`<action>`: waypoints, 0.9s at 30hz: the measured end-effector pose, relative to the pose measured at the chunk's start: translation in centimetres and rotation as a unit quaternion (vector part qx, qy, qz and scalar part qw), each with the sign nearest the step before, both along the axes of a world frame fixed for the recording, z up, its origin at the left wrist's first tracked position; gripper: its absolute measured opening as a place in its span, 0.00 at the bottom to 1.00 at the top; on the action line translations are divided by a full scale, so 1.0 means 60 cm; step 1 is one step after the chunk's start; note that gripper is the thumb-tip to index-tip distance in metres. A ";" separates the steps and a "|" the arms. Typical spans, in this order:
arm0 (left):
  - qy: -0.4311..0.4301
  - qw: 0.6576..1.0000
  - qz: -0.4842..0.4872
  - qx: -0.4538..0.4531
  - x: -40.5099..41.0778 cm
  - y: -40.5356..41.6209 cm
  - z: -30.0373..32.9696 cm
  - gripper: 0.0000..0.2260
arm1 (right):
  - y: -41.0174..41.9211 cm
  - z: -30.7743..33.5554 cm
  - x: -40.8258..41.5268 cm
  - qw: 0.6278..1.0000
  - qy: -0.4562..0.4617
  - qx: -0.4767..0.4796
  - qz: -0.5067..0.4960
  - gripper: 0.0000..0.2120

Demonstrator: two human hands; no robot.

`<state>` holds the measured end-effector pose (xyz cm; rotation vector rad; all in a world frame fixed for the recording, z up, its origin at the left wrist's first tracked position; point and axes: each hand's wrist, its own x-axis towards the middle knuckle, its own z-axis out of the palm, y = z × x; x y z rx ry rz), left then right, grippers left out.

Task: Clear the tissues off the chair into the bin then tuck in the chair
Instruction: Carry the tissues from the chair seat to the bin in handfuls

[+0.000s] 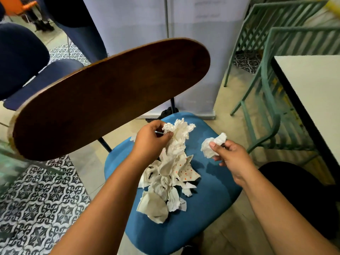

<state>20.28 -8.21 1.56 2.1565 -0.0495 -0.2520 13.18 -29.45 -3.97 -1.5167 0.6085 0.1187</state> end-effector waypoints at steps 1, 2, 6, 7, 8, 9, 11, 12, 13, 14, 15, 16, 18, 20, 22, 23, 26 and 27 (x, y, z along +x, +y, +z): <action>-0.002 1.000 -0.011 -0.005 -0.006 -0.002 0.002 0.04 | 0.002 0.007 -0.014 1.000 -0.007 -0.004 -0.014 0.05; -0.004 1.000 -0.020 -0.013 -0.011 -0.003 0.003 0.05 | 0.005 0.013 -0.026 1.000 -0.013 -0.008 -0.027 0.05; -0.007 0.997 -0.056 -0.047 -0.037 -0.008 0.011 0.06 | 0.022 0.035 -0.084 0.995 -0.035 -0.022 -0.085 0.05; -0.003 0.996 -0.073 -0.054 -0.048 -0.010 0.012 0.07 | 0.029 0.039 -0.109 0.993 -0.045 -0.024 -0.110 0.06; 0.001 0.994 -0.085 -0.061 -0.057 -0.011 0.014 0.08 | 0.035 0.041 -0.129 0.990 -0.053 -0.022 -0.130 0.06; 0.005 0.992 -0.103 -0.068 -0.069 -0.012 0.016 0.09 | 0.043 0.042 -0.152 0.986 -0.060 -0.018 -0.152 0.07; 0.013 0.987 -0.143 -0.075 -0.097 -0.015 0.016 0.10 | 0.060 0.041 -0.204 0.977 -0.071 -0.012 -0.202 0.09; 0.018 0.983 -0.165 -0.075 -0.114 -0.017 0.013 0.10 | 0.070 0.040 -0.234 0.971 -0.072 -0.009 -0.227 0.09; 0.023 0.981 -0.179 -0.077 -0.127 -0.018 0.009 0.10 | 0.079 0.037 -0.259 0.967 -0.072 -0.005 -0.246 0.09; 0.032 0.978 -0.191 -0.082 -0.140 -0.020 0.006 0.10 | 0.088 0.032 -0.281 0.963 -0.071 -0.001 -0.260 0.08; 0.043 0.974 -0.206 -0.084 -0.158 -0.022 0.000 0.10 | 0.098 0.027 -0.311 0.957 -0.072 0.001 -0.280 0.06; 0.052 0.970 -0.220 -0.087 -0.171 -0.025 -0.006 0.10 | 0.104 0.021 -0.334 0.953 -0.073 0.004 -0.295 0.05; 0.066 0.961 -0.254 -0.085 -0.206 -0.035 -0.015 0.09 | 0.119 0.012 -0.389 0.942 -0.073 0.007 -0.328 0.02; 0.086 0.950 -0.284 -0.093 -0.240 -0.051 -0.024 0.08 | 0.127 0.003 -0.444 0.931 -0.064 0.016 -0.359 0.01; 0.109 0.935 -0.322 -0.103 -0.282 -0.077 -0.030 0.08 | 0.128 -0.003 -0.506 0.915 -0.049 0.017 -0.400 0.04; 0.116 0.928 -0.339 -0.103 -0.303 -0.091 -0.033 0.08 | 0.127 -0.006 -0.535 0.907 -0.041 0.020 -0.418 0.06; 0.120 0.905 -0.396 -0.094 -0.373 -0.133 -0.036 0.06 | 0.119 -0.016 -0.619 0.884 -0.020 0.028 -0.467 0.06; 0.123 0.896 -0.417 -0.090 -0.403 -0.147 -0.036 0.05 | 0.116 -0.019 -0.650 0.876 -0.017 0.027 -0.482 0.05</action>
